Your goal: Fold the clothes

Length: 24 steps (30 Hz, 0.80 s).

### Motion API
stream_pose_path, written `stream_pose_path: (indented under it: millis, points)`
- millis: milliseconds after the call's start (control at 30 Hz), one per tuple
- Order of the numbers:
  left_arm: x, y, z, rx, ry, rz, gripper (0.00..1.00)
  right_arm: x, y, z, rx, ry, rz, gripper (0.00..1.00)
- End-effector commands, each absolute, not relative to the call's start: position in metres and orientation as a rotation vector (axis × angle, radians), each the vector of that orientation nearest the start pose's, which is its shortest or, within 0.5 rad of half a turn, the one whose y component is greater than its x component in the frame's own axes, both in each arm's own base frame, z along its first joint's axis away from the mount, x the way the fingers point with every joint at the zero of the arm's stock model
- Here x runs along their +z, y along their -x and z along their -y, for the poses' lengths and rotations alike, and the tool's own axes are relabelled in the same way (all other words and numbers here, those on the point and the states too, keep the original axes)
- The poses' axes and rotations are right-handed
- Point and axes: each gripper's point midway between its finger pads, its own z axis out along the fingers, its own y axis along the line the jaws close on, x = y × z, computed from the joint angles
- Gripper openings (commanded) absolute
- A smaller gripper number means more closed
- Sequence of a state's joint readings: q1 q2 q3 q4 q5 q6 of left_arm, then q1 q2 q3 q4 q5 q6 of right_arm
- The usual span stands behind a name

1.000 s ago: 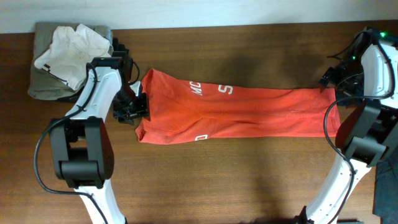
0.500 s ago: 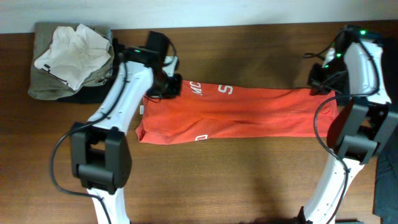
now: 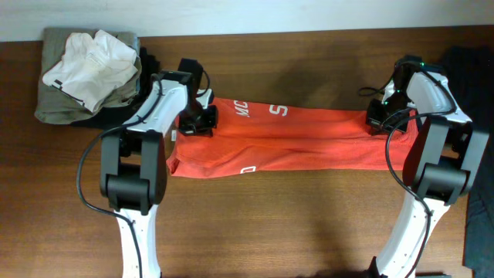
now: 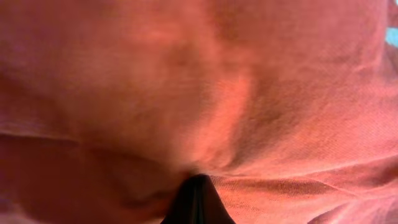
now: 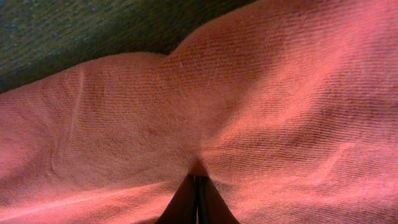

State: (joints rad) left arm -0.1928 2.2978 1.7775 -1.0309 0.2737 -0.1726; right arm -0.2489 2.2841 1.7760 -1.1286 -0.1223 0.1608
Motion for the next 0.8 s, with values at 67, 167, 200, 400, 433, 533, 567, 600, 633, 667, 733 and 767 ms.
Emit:
stream_pose_path:
  millis: [67,167,200,400,433,533,567,600,633,667,733,767]
  points:
    - [-0.037,-0.428,0.052,-0.284,0.214,-3.204,0.00,-0.003,-0.411,0.083,0.129,-0.626,-3.135,0.09]
    - [-0.038,-0.429,0.019,-0.239,0.403,-3.192,0.00,-0.004,-0.419,0.069,0.127,-0.566,-3.125,0.14]
    - [-0.038,-0.428,0.009,-0.240,0.442,-3.189,0.00,-0.004,-0.424,0.059,0.134,-0.526,-3.116,0.17]
    - [-0.037,-0.424,-0.034,-0.246,0.602,-3.165,0.00,-0.003,-0.446,0.006,0.144,-0.338,-3.077,0.22]
    - [-0.037,-0.424,-0.039,-0.246,0.621,-3.161,0.00,-0.003,-0.447,0.003,0.118,-0.329,-3.072,0.24]
    - [-0.030,-0.423,-0.054,-0.241,0.669,-3.139,0.00,0.000,-0.453,0.010,0.002,-0.371,-3.044,0.26]
    - [-0.026,-0.424,-0.058,-0.235,0.679,-3.126,0.00,0.003,-0.456,0.012,-0.005,-0.372,-3.034,0.26]
    - [-0.020,-0.425,-0.062,-0.226,0.685,-3.111,0.00,0.011,-0.461,0.014,-0.004,-0.380,-3.021,0.27]
    - [-0.008,-0.427,-0.067,-0.215,0.686,-3.082,0.00,0.024,-0.467,0.018,-0.002,-0.394,-3.004,0.29]
    - [0.007,-0.431,-0.069,-0.212,0.679,-3.046,0.00,0.040,-0.472,0.021,-0.001,-0.401,-2.992,0.30]
    - [0.034,-0.436,-0.069,-0.206,0.657,-2.992,0.00,0.064,-0.478,0.024,0.006,-0.409,-2.972,0.33]
    - [0.046,-0.438,-0.068,-0.206,0.641,-2.967,0.00,0.077,-0.479,0.023,0.025,-0.408,-2.966,0.34]
